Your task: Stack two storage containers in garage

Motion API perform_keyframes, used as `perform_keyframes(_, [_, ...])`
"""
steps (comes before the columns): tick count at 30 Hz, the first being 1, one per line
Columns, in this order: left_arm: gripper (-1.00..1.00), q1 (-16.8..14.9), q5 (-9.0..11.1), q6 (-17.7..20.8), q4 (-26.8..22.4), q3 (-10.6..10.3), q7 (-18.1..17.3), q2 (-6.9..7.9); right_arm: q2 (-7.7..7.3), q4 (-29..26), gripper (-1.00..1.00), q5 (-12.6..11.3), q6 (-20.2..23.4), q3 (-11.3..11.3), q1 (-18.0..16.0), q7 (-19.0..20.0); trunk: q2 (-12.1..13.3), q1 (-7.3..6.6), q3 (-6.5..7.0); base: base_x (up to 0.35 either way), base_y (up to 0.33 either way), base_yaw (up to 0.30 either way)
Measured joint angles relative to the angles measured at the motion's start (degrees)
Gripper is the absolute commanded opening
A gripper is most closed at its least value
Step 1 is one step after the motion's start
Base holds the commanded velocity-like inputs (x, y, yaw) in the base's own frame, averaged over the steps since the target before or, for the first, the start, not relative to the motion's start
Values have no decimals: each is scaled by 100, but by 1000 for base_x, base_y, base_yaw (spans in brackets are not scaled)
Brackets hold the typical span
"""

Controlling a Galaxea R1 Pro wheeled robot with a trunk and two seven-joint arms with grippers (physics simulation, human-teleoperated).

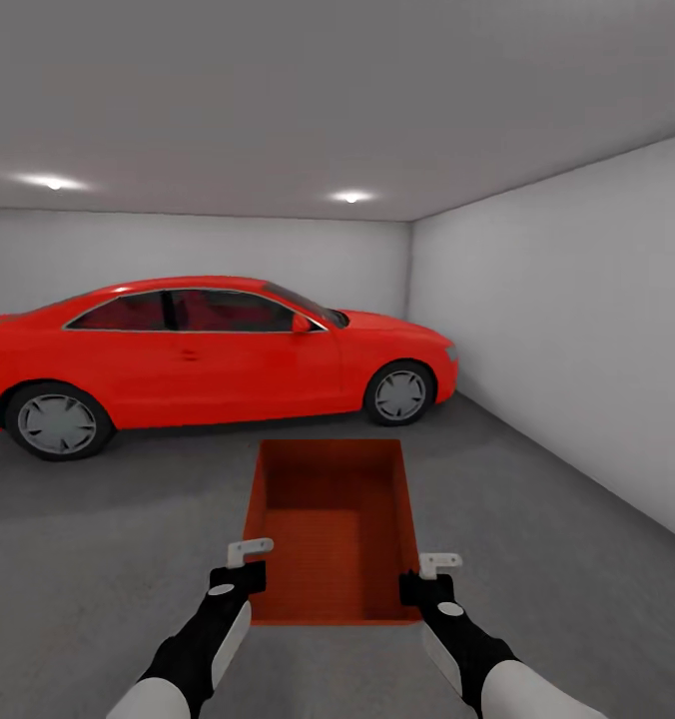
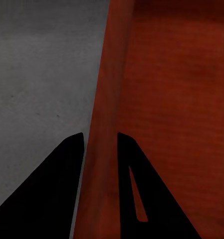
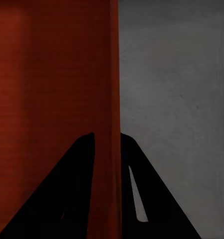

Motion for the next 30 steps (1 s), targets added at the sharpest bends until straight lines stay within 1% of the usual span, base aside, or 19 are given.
perform_keyframes(22, [-100, -2, 26, -7, 6, -14, 30, -10, -11, -6, -100, 11, 10, -10, -1, 19, 0, 0, 39, 322, 0, -247])
perform_keyframes(30, [-100, 0, 31, -9, 2, -15, 36, -11, -11, -10, -100, 20, 14, -15, -2, 21, 0, 0, 44, 322, 0, -283])
